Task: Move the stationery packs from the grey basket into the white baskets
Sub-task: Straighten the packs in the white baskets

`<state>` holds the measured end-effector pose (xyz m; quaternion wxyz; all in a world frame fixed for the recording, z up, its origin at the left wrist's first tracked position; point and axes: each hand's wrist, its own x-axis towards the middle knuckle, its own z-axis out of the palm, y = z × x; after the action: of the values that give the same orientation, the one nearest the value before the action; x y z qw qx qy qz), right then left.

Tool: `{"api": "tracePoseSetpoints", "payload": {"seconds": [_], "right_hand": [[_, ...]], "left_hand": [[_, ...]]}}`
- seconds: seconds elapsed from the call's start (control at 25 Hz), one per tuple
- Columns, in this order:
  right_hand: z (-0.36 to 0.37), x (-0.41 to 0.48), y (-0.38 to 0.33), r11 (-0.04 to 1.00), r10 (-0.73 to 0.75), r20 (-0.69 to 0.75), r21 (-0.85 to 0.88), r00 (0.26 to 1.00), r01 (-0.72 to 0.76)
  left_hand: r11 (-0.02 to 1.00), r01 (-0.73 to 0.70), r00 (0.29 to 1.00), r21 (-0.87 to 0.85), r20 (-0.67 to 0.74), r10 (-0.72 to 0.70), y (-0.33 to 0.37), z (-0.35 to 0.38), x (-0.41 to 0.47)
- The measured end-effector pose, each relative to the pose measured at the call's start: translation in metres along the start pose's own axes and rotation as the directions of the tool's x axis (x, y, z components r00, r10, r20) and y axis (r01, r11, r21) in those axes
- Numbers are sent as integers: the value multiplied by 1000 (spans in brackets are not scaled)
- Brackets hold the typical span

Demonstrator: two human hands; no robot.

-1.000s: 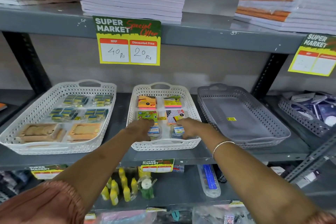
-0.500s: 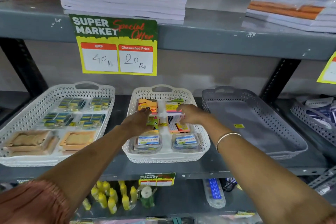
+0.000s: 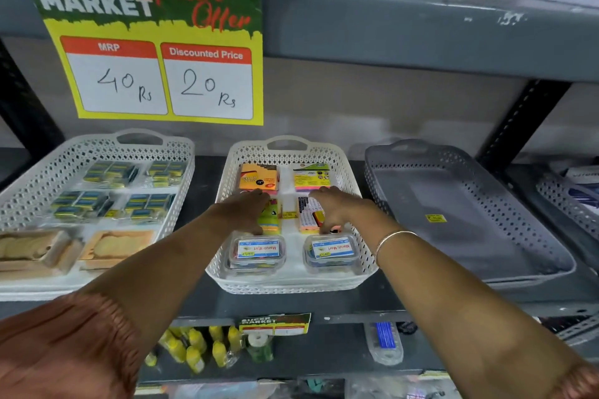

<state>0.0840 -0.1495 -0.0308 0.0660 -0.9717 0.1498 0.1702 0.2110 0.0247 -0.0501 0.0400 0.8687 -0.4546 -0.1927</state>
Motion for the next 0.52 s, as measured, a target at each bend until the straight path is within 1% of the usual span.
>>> {"api": "tracePoseSetpoints", "payload": {"seconds": [0.16, 0.2, 0.32, 0.36, 0.44, 0.52], "right_hand": [[0, 2, 2, 1000, -2, 8, 25, 1000, 2], [1, 2, 2, 1000, -2, 15, 29, 1000, 1], [1, 1, 2, 999, -3, 27, 34, 1000, 3], [-1, -1, 1, 999, -8, 29, 39, 1000, 7], [-7, -5, -1, 997, -20, 20, 74, 1000, 18], [-18, -12, -6, 993, -32, -7, 110, 999, 32]], "left_hand": [[1000, -23, 1000, -6, 0, 23, -4, 1, 3], [999, -36, 999, 15, -3, 36, -3, 0, 2], [982, -85, 995, 170, -37, 93, 6, -2, 1], [978, -89, 994, 187, -49, 100, 10, -3, -1], [984, -82, 995, 160, -48, 91, 11, -4, -5], [995, -65, 996, 81, -56, 70, 12, -8, -16]]}}
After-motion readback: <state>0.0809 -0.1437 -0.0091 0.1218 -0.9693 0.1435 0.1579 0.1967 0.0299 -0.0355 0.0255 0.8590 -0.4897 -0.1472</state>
